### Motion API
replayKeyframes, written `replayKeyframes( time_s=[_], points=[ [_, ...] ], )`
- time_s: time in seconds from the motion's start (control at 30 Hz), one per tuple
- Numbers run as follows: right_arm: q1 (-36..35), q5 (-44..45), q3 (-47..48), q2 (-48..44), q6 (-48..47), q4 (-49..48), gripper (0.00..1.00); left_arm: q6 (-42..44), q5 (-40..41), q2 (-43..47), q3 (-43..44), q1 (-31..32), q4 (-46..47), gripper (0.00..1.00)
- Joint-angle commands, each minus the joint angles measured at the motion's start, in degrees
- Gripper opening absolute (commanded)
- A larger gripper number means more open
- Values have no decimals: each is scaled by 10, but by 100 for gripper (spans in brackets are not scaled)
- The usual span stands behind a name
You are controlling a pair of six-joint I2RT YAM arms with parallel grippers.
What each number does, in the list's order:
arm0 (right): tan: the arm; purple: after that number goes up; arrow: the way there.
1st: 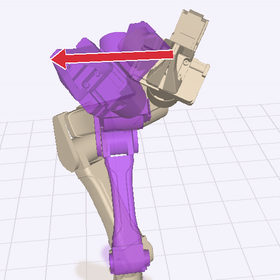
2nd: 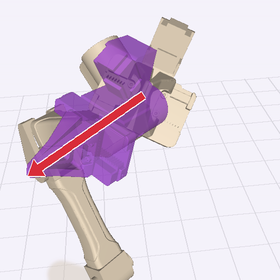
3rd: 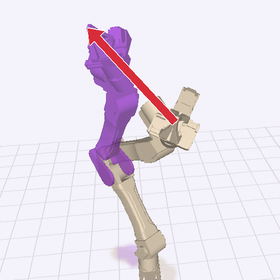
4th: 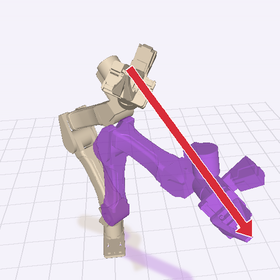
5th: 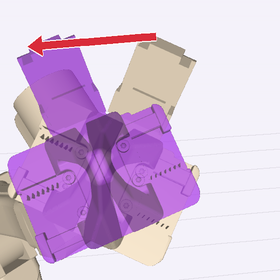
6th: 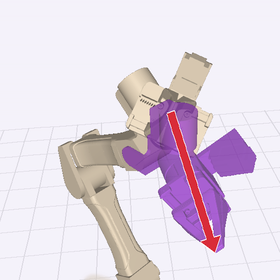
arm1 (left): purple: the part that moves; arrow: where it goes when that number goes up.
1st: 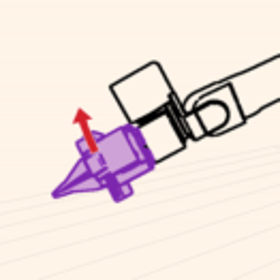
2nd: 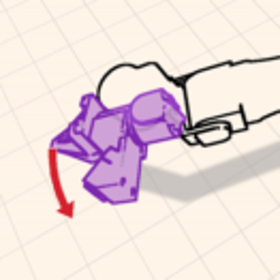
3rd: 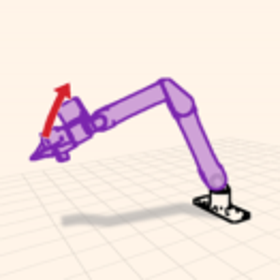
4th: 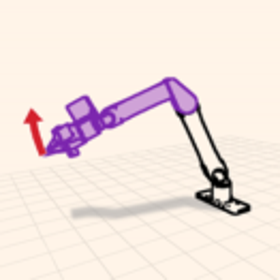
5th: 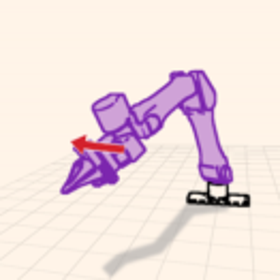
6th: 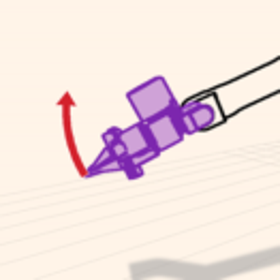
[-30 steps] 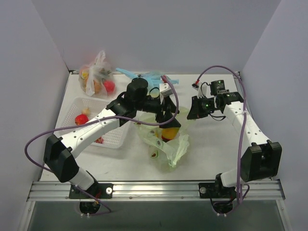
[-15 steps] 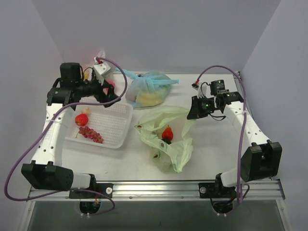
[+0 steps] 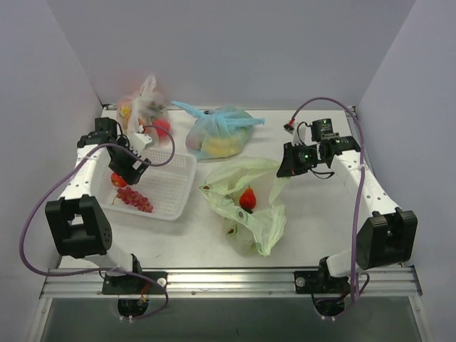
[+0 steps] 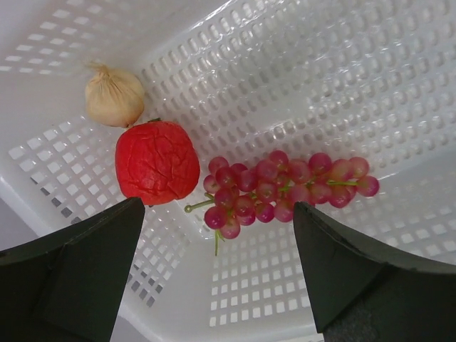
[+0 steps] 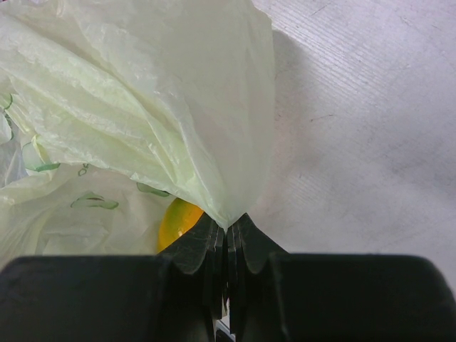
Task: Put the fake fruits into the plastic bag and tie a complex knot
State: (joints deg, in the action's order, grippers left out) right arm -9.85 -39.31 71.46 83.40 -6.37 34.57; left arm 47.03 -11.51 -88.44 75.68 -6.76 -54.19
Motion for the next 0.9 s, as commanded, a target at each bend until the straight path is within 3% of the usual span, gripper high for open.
replayKeyframes(
  time_s=[0.0, 0.33, 0.6, 0.67, 0.77, 0.8, 0.87],
  points=[
    [-3, -7, 14, -4, -12, 17, 2, 14, 68, -48, 31, -4, 42, 97],
    [-3, 1, 13, -9, -22, 29, 2, 7, 162, -190, 76, -11, 97, 96],
    [0, 9, 28, 5, -30, 38, 2, 1, 164, -215, 65, -12, 96, 91],
    [0, 8, 30, 8, -30, 37, 2, 2, 153, -212, 65, -12, 90, 86],
    [1, 8, 31, 9, -33, 38, 2, -8, 119, -193, 92, -4, 57, 71],
    [3, 9, 31, 9, -34, 38, 2, -11, 115, -178, 104, 5, 36, 62],
    [4, 9, 31, 10, -34, 38, 2, -30, 91, -159, 133, 23, 18, 58]
  ],
)
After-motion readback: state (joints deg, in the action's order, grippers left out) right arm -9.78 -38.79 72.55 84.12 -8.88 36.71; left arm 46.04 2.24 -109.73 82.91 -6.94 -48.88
